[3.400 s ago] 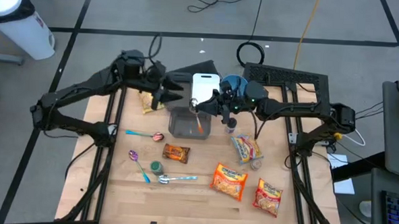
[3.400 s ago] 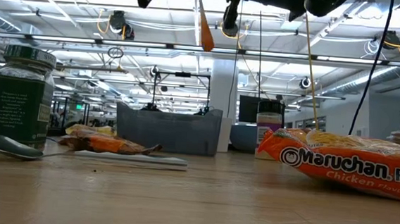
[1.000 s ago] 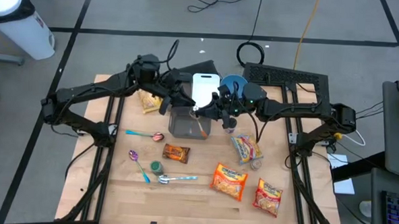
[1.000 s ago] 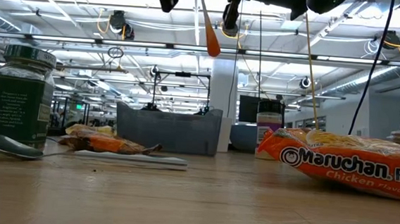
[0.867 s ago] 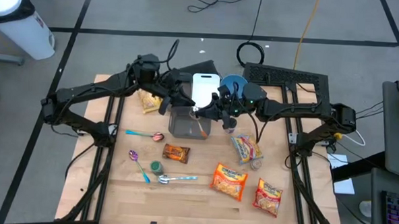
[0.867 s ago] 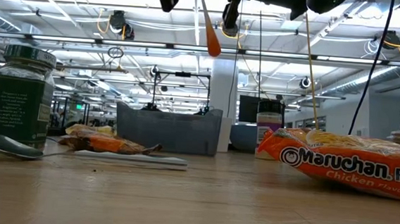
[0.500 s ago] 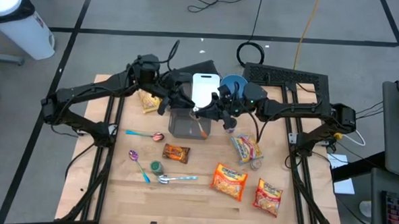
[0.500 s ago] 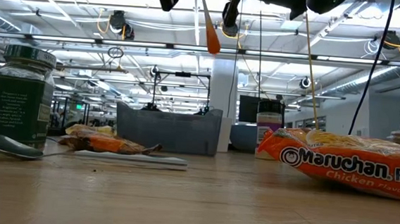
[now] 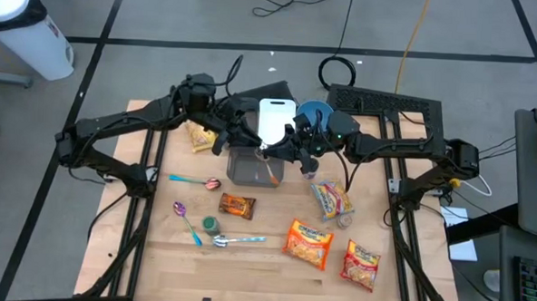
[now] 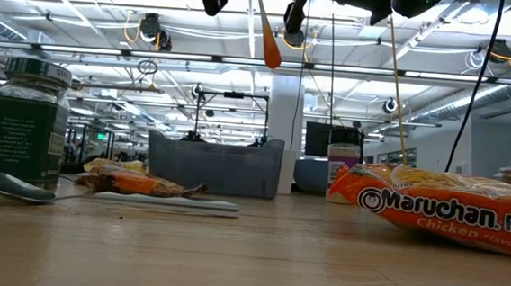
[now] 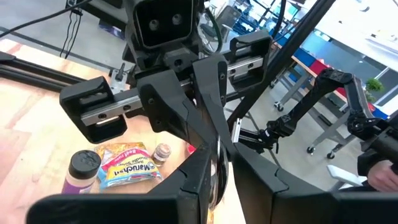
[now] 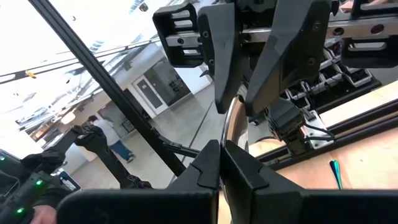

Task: Pick & Place Food Item
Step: Put the orange spoon into the bottom black bin

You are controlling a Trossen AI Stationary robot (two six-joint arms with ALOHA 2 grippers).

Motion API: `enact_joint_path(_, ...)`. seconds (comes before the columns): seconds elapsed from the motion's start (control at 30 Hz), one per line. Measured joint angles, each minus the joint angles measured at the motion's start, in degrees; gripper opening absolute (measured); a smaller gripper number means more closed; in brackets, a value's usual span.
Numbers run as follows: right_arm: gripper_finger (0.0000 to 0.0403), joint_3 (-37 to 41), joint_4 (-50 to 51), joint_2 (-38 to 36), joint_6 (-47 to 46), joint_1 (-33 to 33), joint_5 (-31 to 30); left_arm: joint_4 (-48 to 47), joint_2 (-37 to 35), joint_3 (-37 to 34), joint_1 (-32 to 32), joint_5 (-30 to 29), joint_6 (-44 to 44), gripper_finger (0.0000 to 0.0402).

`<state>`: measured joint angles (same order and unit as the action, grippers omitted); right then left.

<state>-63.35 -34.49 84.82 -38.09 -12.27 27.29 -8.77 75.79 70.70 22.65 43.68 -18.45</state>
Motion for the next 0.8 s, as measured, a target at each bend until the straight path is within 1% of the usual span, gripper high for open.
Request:
enact_joint_path(0.27, 0.0, 0.0, 0.24, 0.04, 0.08, 0.0, -0.01, -0.14, 1.64, 0.0, -0.29, 0.35, 0.91, 0.0073)
enact_joint_path(0.37, 0.0, 0.02, 0.49, 0.06, 0.17, 0.0, 0.0, 0.28, 2.56, 0.0, -0.54, 0.95, 0.91, 0.0048)
enact_joint_path(0.43, 0.0, 0.09, 0.58, 0.07, 0.42, -0.02, 0.44, 0.65, 2.99, 0.0, -0.57, 2.13, 1.2, 0.0024)
enact_joint_path(0.5, 0.0, 0.09, 0.42, 0.07, 0.74, 0.0, 0.85, 1.76, 3.3, 0.0, -0.57, 3.7, 1.25, 0.0012)
enact_joint_path(0.67, 0.0, 0.04, 0.03, 0.0, 0.95, -0.04, 1.27, 4.06, 3.41, 0.0, -0.13, 4.7, 0.34, 0.0025)
enact_joint_path(0.8, 0.0001, 0.04, -0.29, -0.02, 1.28, -0.04, 1.28, 4.19, 3.32, 0.0, 0.15, 5.07, 0.51, 0.0009)
